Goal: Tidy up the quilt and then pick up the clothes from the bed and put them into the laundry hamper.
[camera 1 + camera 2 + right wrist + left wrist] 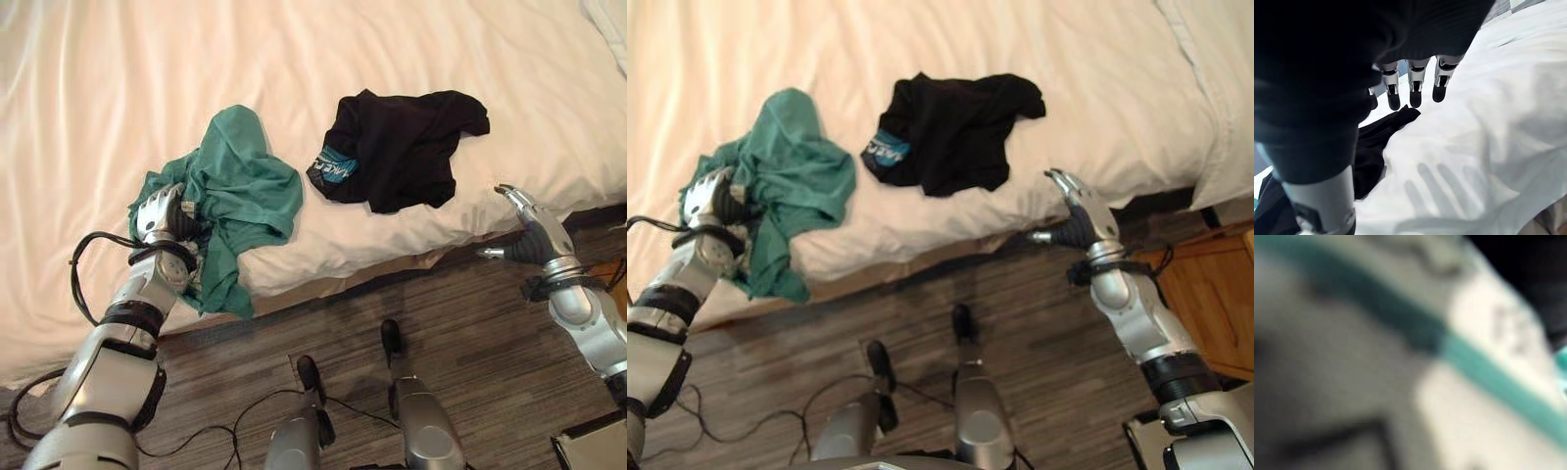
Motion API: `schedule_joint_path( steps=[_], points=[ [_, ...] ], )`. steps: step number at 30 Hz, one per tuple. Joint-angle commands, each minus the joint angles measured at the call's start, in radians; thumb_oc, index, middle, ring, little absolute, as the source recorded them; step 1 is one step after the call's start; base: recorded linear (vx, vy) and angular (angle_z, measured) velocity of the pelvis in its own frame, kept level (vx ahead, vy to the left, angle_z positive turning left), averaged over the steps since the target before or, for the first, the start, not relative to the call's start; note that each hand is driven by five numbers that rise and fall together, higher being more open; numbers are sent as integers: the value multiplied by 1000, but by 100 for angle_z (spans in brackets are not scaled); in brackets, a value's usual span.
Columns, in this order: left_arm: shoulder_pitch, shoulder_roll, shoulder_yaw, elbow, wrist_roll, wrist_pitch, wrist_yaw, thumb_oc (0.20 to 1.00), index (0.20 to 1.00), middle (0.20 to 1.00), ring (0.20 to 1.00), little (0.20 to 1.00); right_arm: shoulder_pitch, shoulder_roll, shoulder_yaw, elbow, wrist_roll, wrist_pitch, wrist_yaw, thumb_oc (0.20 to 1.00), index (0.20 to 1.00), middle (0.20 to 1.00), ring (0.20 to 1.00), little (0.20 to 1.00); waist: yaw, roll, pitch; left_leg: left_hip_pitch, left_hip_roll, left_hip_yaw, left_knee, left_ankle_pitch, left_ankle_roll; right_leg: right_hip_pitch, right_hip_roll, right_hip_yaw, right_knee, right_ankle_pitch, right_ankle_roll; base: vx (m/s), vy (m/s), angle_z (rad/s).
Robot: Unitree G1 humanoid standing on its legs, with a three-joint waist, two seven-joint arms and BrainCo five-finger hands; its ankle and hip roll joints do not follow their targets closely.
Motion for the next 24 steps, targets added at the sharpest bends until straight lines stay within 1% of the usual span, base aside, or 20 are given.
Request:
schedule_joint_path(
  steps=[1,3,4,5,6,7,8,9,10,11,13,14,15,16,17,19,20,21,23,24],
  points=[
    [97,-38,18,116,3,34,-33,200,200,200,200,200,-38,-36,-41,-38,-17,-30,-42,1000,1000,1000,1000,1000,33,-47,-50,-8,35,-40,-3,-51,-53,12,-82,-23,61,-109,100,20,-30,7],
    [216,-77,41,60,-25,11,-40,200,200,200,200,200,-104,-69,-15,-34,-33,-20,-45,1000,1000,1000,1000,1000,60,-43,-51,-9,35,-48,-3,-49,-55,18,-85,-33,65,-113,96,23,-51,7],
    [377,-94,41,-136,-115,-60,-81,200,200,200,200,200,-191,-109,7,-10,-50,-5,-66,1000,1000,1000,1000,1000,95,-30,-44,-12,30,-60,-3,-44,-56,25,-88,-48,62,-114,93,12,-38,12],
    [383,-92,45,-143,-117,-58,-84,200,200,200,200,200,-195,-108,13,-7,-50,-6,-67,1000,1000,1000,1000,1000,92,-30,-45,-12,30,-60,-3,-45,-56,26,-88,-48,62,-113,93,5,-55,13],
    [489,-94,44,-309,-200,-116,-110,200,200,200,200,200,-267,-120,26,42,-23,2,-85,1000,1000,1000,1000,1000,123,-19,-38,-22,25,-71,-3,-37,-59,30,-93,-60,57,-110,91,-8,-41,20],
    [535,-88,41,-381,-222,-130,-124,200,200,200,200,200,-300,-124,39,65,-10,4,-90,1000,1000,1000,1000,1000,132,-14,-37,-28,23,-76,-3,-34,-61,30,-95,-67,53,-106,91,-8,-41,26],
    [541,-86,46,-387,-223,-128,-126,200,200,200,200,200,-306,-122,47,69,-9,3,-91,1000,1000,1000,1000,1000,127,-14,-39,-29,24,-77,-3,-34,-61,30,-94,-68,52,-106,91,-19,-22,36],
    [590,-79,44,-480,-259,-153,-135,200,200,200,200,200,-337,-125,52,106,10,4,-97,1000,1000,1000,1000,1000,148,-5,-34,-40,19,-82,-3,-31,-63,27,-97,-74,49,-102,92,-30,-40,42],
    [694,-64,61,-640,-350,-187,-165,200,200,200,200,200,-398,-150,75,197,41,9,-105,1000,1000,1000,1000,1000,170,8,-37,-63,14,-91,-3,-23,-66,23,-100,-90,37,-95,93,-30,-39,34],
    [699,-63,66,-645,-353,-185,-167,200,200,200,200,200,-405,-150,82,202,43,7,-106,1000,1000,1000,1000,1000,167,8,-39,-65,15,-92,-3,-23,-66,22,-100,-91,36,-94,93,-17,-34,34],
    [787,-43,63,-829,-504,-231,-234,200,200,200,200,200,-519,-184,135,348,89,17,-106,1000,1000,1000,1000,1000,202,37,-34,-96,6,-104,-3,-10,-72,15,-107,-115,25,-82,96,-26,-17,36],
    [790,-43,67,-833,-507,-230,-237,200,200,200,200,200,-528,-184,143,354,91,15,-107,1000,1000,1000,1000,1000,199,38,-35,-98,6,-105,-3,-9,-72,13,-106,-116,25,-81,96,-57,-9,52],
    [808,-23,61,-913,-580,-251,-273,200,200,200,200,200,-606,-202,191,450,117,19,-99,1000,1000,1000,1000,1000,215,56,-26,-122,1,-113,-3,0,-75,2,-112,-125,19,-73,98,-34,1,40],
    [809,-24,64,-916,-581,-249,-275,200,200,200,200,200,-615,-202,199,456,119,17,-99,1000,1000,1000,1000,1000,212,58,-26,-123,1,-114,-3,0,-75,1,-112,-125,19,-72,98,-77,5,39],
    [817,-21,61,-955,-621,-256,-291,200,200,200,200,200,-682,-204,239,536,139,23,-86,1000,1000,1000,1000,1000,223,74,-18,-149,-3,-118,-3,10,-81,-13,-118,-140,11,-64,99,-67,-4,32],
    [817,-25,60,-965,-634,-254,-296,200,200,200,200,200,-719,-199,265,581,152,25,-77,1000,1000,1000,1000,1000,228,85,-14,-165,-6,-123,-3,14,-83,-24,-120,-147,9,-60,100,-61,-4,42],
    [810,-35,48,-968,-634,-254,-290,200,200,200,200,200,-756,-179,294,631,167,30,-67,1000,1000,1000,1000,1000,234,96,-9,-182,-7,-127,-3,20,-86,-33,-121,-154,5,-56,101,-31,3,30],
    [809,-37,48,-967,-634,-254,-290,200,200,200,200,200,-760,-179,297,633,168,29,-67,1000,1000,1000,1000,1000,233,97,-9,-183,-7,-127,-3,20,-86,-34,-121,-155,5,-56,100,-45,6,18],
    [785,-55,23,-947,-602,-247,-279,200,200,200,200,200,-762,-99,323,724,219,35,-10,1000,1000,1000,1000,1000,245,105,-2,-192,-8,-132,-3,25,-87,-37,-122,-162,7,-55,99,-31,16,6],
    [784,-56,23,-946,-601,-247,-278,200,200,200,200,200,-764,-99,325,726,219,34,-9,1000,1000,1000,1000,1000,245,105,-2,-192,-8,-132,-3,25,-87,-37,-122,-162,6,-55,99,-25,34,4]
  ],
)
